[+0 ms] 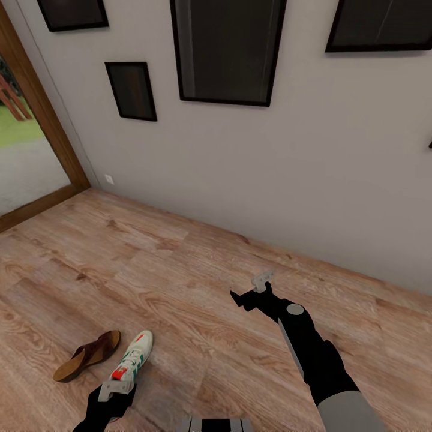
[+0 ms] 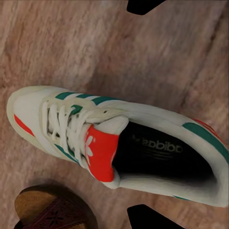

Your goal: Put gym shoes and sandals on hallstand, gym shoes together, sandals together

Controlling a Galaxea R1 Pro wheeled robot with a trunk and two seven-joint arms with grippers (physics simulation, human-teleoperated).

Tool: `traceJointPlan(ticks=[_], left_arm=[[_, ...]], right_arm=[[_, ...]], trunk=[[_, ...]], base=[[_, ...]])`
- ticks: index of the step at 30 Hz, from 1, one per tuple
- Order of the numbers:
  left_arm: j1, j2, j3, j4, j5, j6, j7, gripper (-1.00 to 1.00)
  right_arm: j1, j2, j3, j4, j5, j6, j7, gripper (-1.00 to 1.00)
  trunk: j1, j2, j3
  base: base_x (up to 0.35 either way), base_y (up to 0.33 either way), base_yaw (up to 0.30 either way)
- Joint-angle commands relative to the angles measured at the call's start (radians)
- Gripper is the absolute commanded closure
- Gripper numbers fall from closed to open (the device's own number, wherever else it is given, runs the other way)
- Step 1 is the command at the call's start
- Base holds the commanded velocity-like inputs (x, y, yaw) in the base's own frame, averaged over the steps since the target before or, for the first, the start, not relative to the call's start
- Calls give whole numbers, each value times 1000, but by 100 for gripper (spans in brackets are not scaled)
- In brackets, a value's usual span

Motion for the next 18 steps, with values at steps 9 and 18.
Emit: traceJointPlan(ticks=[9, 18], left_arm=[[-1, 7, 10, -3, -7, -5, -7, -100], [3, 39, 9, -44, -8, -12, -21, -100]], right_arm=[[0, 0, -1, -6, 10, 4, 6, -100], [0, 0, -1, -6, 11, 4, 6, -100]], trunk=[[0, 0, -10], [0, 0, -12]], base=[[0, 0, 0], [0, 0, 0]])
